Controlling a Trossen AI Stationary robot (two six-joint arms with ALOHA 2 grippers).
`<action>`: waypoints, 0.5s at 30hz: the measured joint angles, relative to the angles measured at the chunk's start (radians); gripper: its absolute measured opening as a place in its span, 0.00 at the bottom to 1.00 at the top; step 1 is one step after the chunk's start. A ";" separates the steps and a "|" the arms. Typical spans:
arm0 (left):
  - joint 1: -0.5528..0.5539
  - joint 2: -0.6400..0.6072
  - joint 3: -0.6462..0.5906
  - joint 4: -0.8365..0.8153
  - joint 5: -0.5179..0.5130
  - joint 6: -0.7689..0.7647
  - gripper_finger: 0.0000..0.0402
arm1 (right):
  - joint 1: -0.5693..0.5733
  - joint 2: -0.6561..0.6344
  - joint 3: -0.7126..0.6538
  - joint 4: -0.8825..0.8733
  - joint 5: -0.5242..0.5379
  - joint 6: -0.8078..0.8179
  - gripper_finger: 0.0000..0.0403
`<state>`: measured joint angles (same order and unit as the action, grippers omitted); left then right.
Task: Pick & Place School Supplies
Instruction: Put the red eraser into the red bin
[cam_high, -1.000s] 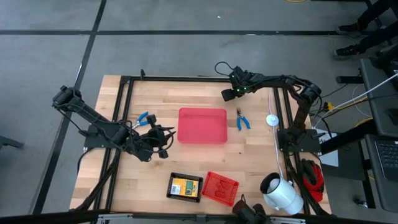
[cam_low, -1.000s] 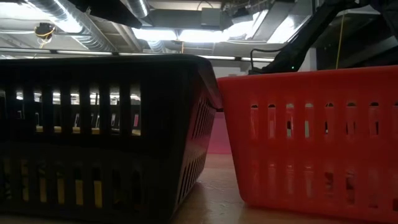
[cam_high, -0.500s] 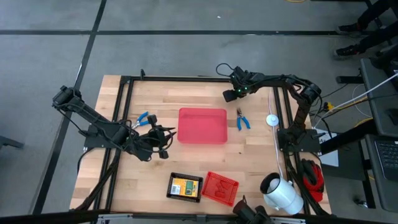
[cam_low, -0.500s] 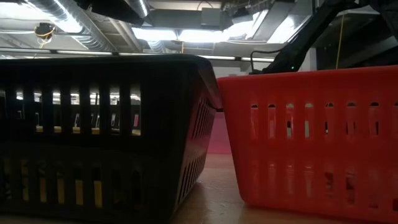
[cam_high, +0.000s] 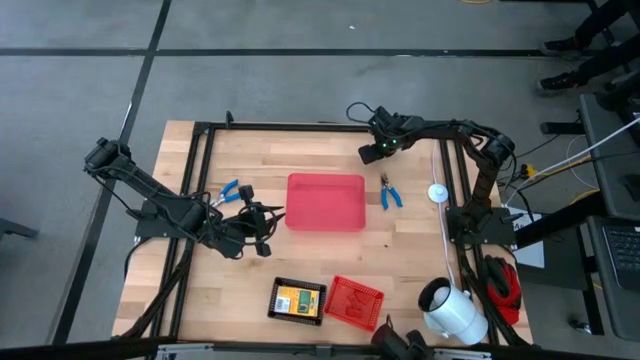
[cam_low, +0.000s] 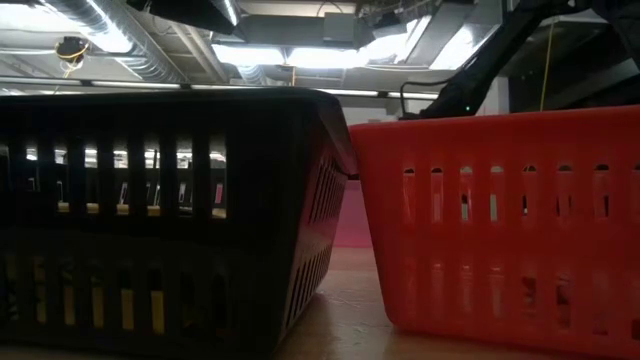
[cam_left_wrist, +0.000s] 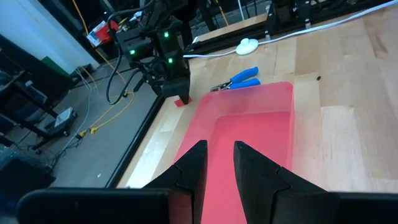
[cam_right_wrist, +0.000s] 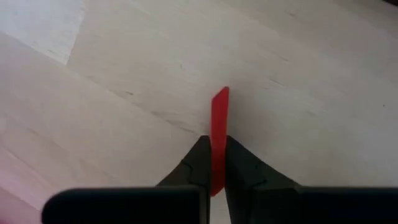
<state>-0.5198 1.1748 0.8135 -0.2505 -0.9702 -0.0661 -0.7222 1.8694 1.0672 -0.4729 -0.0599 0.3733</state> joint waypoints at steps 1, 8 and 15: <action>0.000 0.000 0.000 0.000 -0.001 0.001 0.19 | 0.006 -0.007 0.000 -0.006 0.005 -0.002 0.05; 0.000 0.000 0.000 0.000 -0.004 0.002 0.19 | 0.108 -0.169 -0.002 -0.143 0.110 0.004 0.05; -0.013 -0.002 0.000 -0.004 -0.005 0.011 0.19 | 0.419 -0.381 -0.001 -0.464 0.063 0.140 0.05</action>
<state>-0.5330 1.1731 0.8135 -0.2549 -0.9752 -0.0555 -0.3030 1.4881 1.0661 -0.9372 0.0033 0.5128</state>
